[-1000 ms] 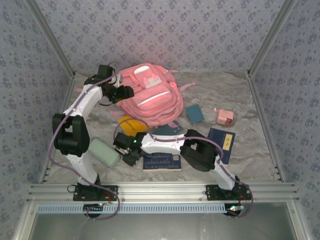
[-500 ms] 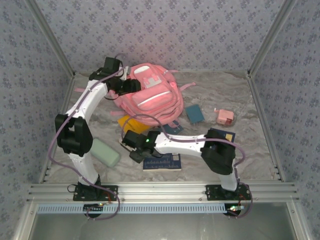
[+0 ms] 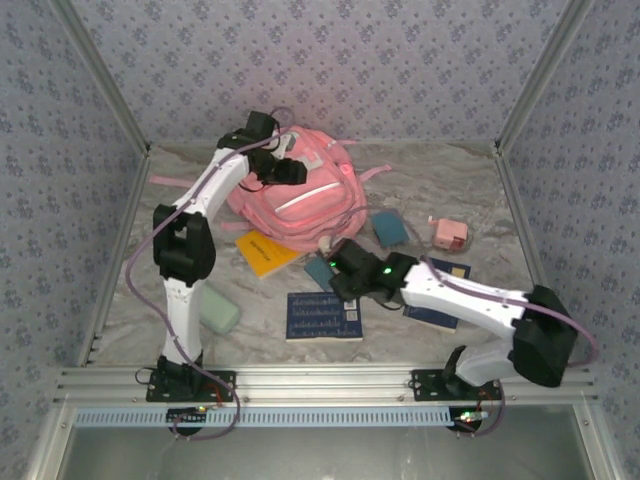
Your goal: Pack books, pencil case, and school supplies into a backpack
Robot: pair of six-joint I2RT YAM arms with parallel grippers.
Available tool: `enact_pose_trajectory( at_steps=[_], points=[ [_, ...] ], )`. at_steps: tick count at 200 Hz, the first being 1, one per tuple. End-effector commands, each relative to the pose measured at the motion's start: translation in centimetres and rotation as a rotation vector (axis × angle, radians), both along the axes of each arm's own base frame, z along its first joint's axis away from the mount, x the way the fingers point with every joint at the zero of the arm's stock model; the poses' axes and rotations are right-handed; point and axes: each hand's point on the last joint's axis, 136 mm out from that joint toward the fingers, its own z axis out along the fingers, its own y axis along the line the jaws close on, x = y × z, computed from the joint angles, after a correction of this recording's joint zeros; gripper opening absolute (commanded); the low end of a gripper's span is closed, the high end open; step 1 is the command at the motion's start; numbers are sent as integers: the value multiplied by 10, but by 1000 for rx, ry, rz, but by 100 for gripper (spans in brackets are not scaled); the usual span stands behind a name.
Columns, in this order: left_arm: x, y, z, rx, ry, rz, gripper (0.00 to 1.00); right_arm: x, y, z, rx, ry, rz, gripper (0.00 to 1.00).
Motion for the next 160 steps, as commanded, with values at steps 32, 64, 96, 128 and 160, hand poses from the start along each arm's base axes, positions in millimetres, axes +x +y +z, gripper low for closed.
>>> enact_pose_trajectory(
  at_steps=[32,64,96,128,160],
  points=[
    [-11,-37,-12,-90,60,-163,63,12,-66,27,67,-51,-177,48],
    [-24,-55,-19,-162,116,-219,61,14,-82,26,79,-38,-212,48],
    [-38,-65,-27,-199,164,-256,55,16,-86,23,96,-25,-228,48],
    [-50,-69,-31,-209,198,-282,44,18,-87,21,108,-20,-233,48],
    [-55,-64,-43,-172,219,-282,38,19,-87,21,115,-19,-235,48]
  ],
)
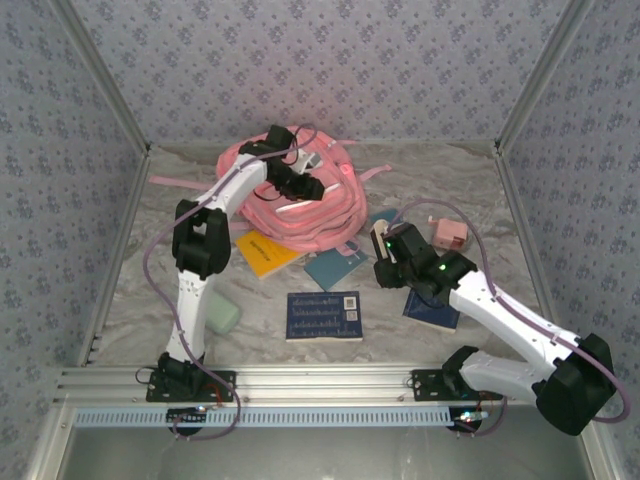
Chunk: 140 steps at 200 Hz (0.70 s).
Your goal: Pack books, pencil case, and school supplies into a backpack
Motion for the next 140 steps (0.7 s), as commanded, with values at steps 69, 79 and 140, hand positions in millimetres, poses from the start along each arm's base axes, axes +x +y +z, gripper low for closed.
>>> enact_pose_trajectory(
  at_steps=[69,79,140],
  points=[
    [-5,9,-24,115,3,-30,38,2,5,6,49,-26,7,48],
    [-6,7,-25,113,4,-39,27,2,5,5,47,-24,7,48],
    [-1,-12,50,-28,-98,-45,0,3,1,12,55,-41,-8,49]
  ],
)
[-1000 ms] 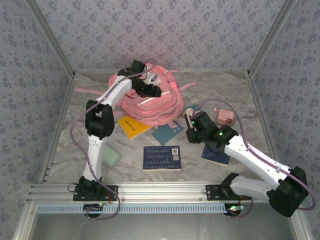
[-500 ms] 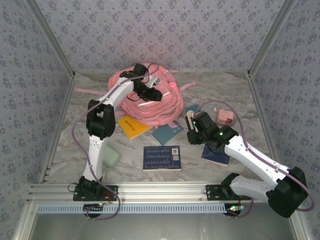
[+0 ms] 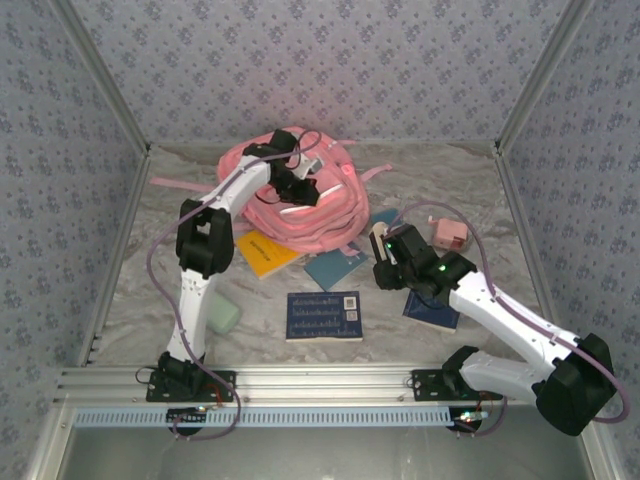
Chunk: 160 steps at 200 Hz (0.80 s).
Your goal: Pack books, pencil case, and school supplies into a backpack
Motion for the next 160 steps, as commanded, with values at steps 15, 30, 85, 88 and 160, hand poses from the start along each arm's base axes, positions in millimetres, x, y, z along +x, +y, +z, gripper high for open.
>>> enact_pose_trajectory(
  at_steps=[15,30,85,88,160],
  points=[
    [7,-7,90,-119,-110,25,0,5,0,19,55,-56,-22,49],
    [13,2,113,-116,-155,72,0,7,3,24,78,-64,-24,49],
    [33,44,194,-229,-254,261,0,17,19,48,256,-63,-22,50],
    [32,45,199,-242,-258,264,0,17,20,48,264,-61,-21,50],
    [21,53,250,-384,-283,246,0,55,82,95,577,-17,57,51]
  ],
)
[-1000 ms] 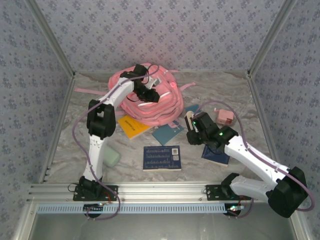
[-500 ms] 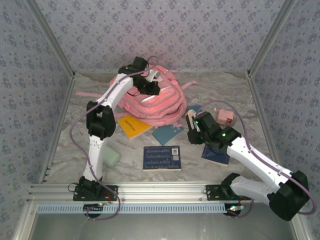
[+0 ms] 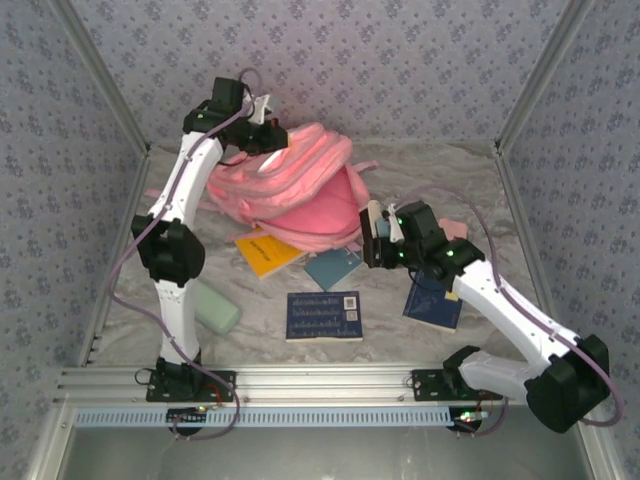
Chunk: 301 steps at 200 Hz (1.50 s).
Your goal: Pack books, pencil case, and school supplies into a backpack
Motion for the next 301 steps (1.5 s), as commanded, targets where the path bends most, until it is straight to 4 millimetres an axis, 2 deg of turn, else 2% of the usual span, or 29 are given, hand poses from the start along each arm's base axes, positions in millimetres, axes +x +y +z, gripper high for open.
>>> enact_pose_trajectory(
  at_steps=[1,25,40,72,114,134,142,144,148,179,198,210,242,249,260,268,287,301],
  points=[
    [-22,-14,71,-131,-120,-66,0,25,41,48,228,-45,53,51],
    [-27,-17,77,-159,-121,-84,0,53,68,57,387,2,51,51],
    [-31,-16,83,-173,-123,-86,0,75,80,51,483,58,13,51],
    [-37,-10,101,-212,-149,-80,0,116,89,42,649,73,-65,50],
    [-47,-4,120,-270,-165,-94,0,152,104,37,821,66,-99,50],
    [-49,-5,128,-302,-182,-113,0,163,128,35,854,95,-70,50],
    [-50,-5,129,-308,-182,-118,0,165,138,28,843,119,-67,50],
    [-51,-6,129,-310,-183,-120,0,168,142,35,849,107,-59,50],
    [-51,-6,130,-312,-182,-121,0,171,150,36,847,105,-53,51],
    [-54,-7,134,-329,-188,-134,0,183,200,34,849,141,-9,52],
    [-54,-7,137,-336,-195,-136,0,185,230,24,826,183,19,53],
    [-53,-6,139,-339,-202,-138,0,182,247,10,786,221,31,55],
    [-39,5,139,-351,-209,-112,0,181,273,-34,734,309,21,56],
    [-38,6,138,-349,-210,-109,0,176,284,-42,720,336,41,57],
    [-36,9,138,-346,-214,-105,0,173,294,-47,698,344,63,63],
    [-35,11,136,-342,-213,-99,0,170,300,-45,690,330,80,73],
    [-31,23,135,-342,-210,-72,0,167,304,-28,703,270,117,93],
    [-28,34,136,-344,-209,-44,0,167,299,-15,705,231,129,97]
  ],
)
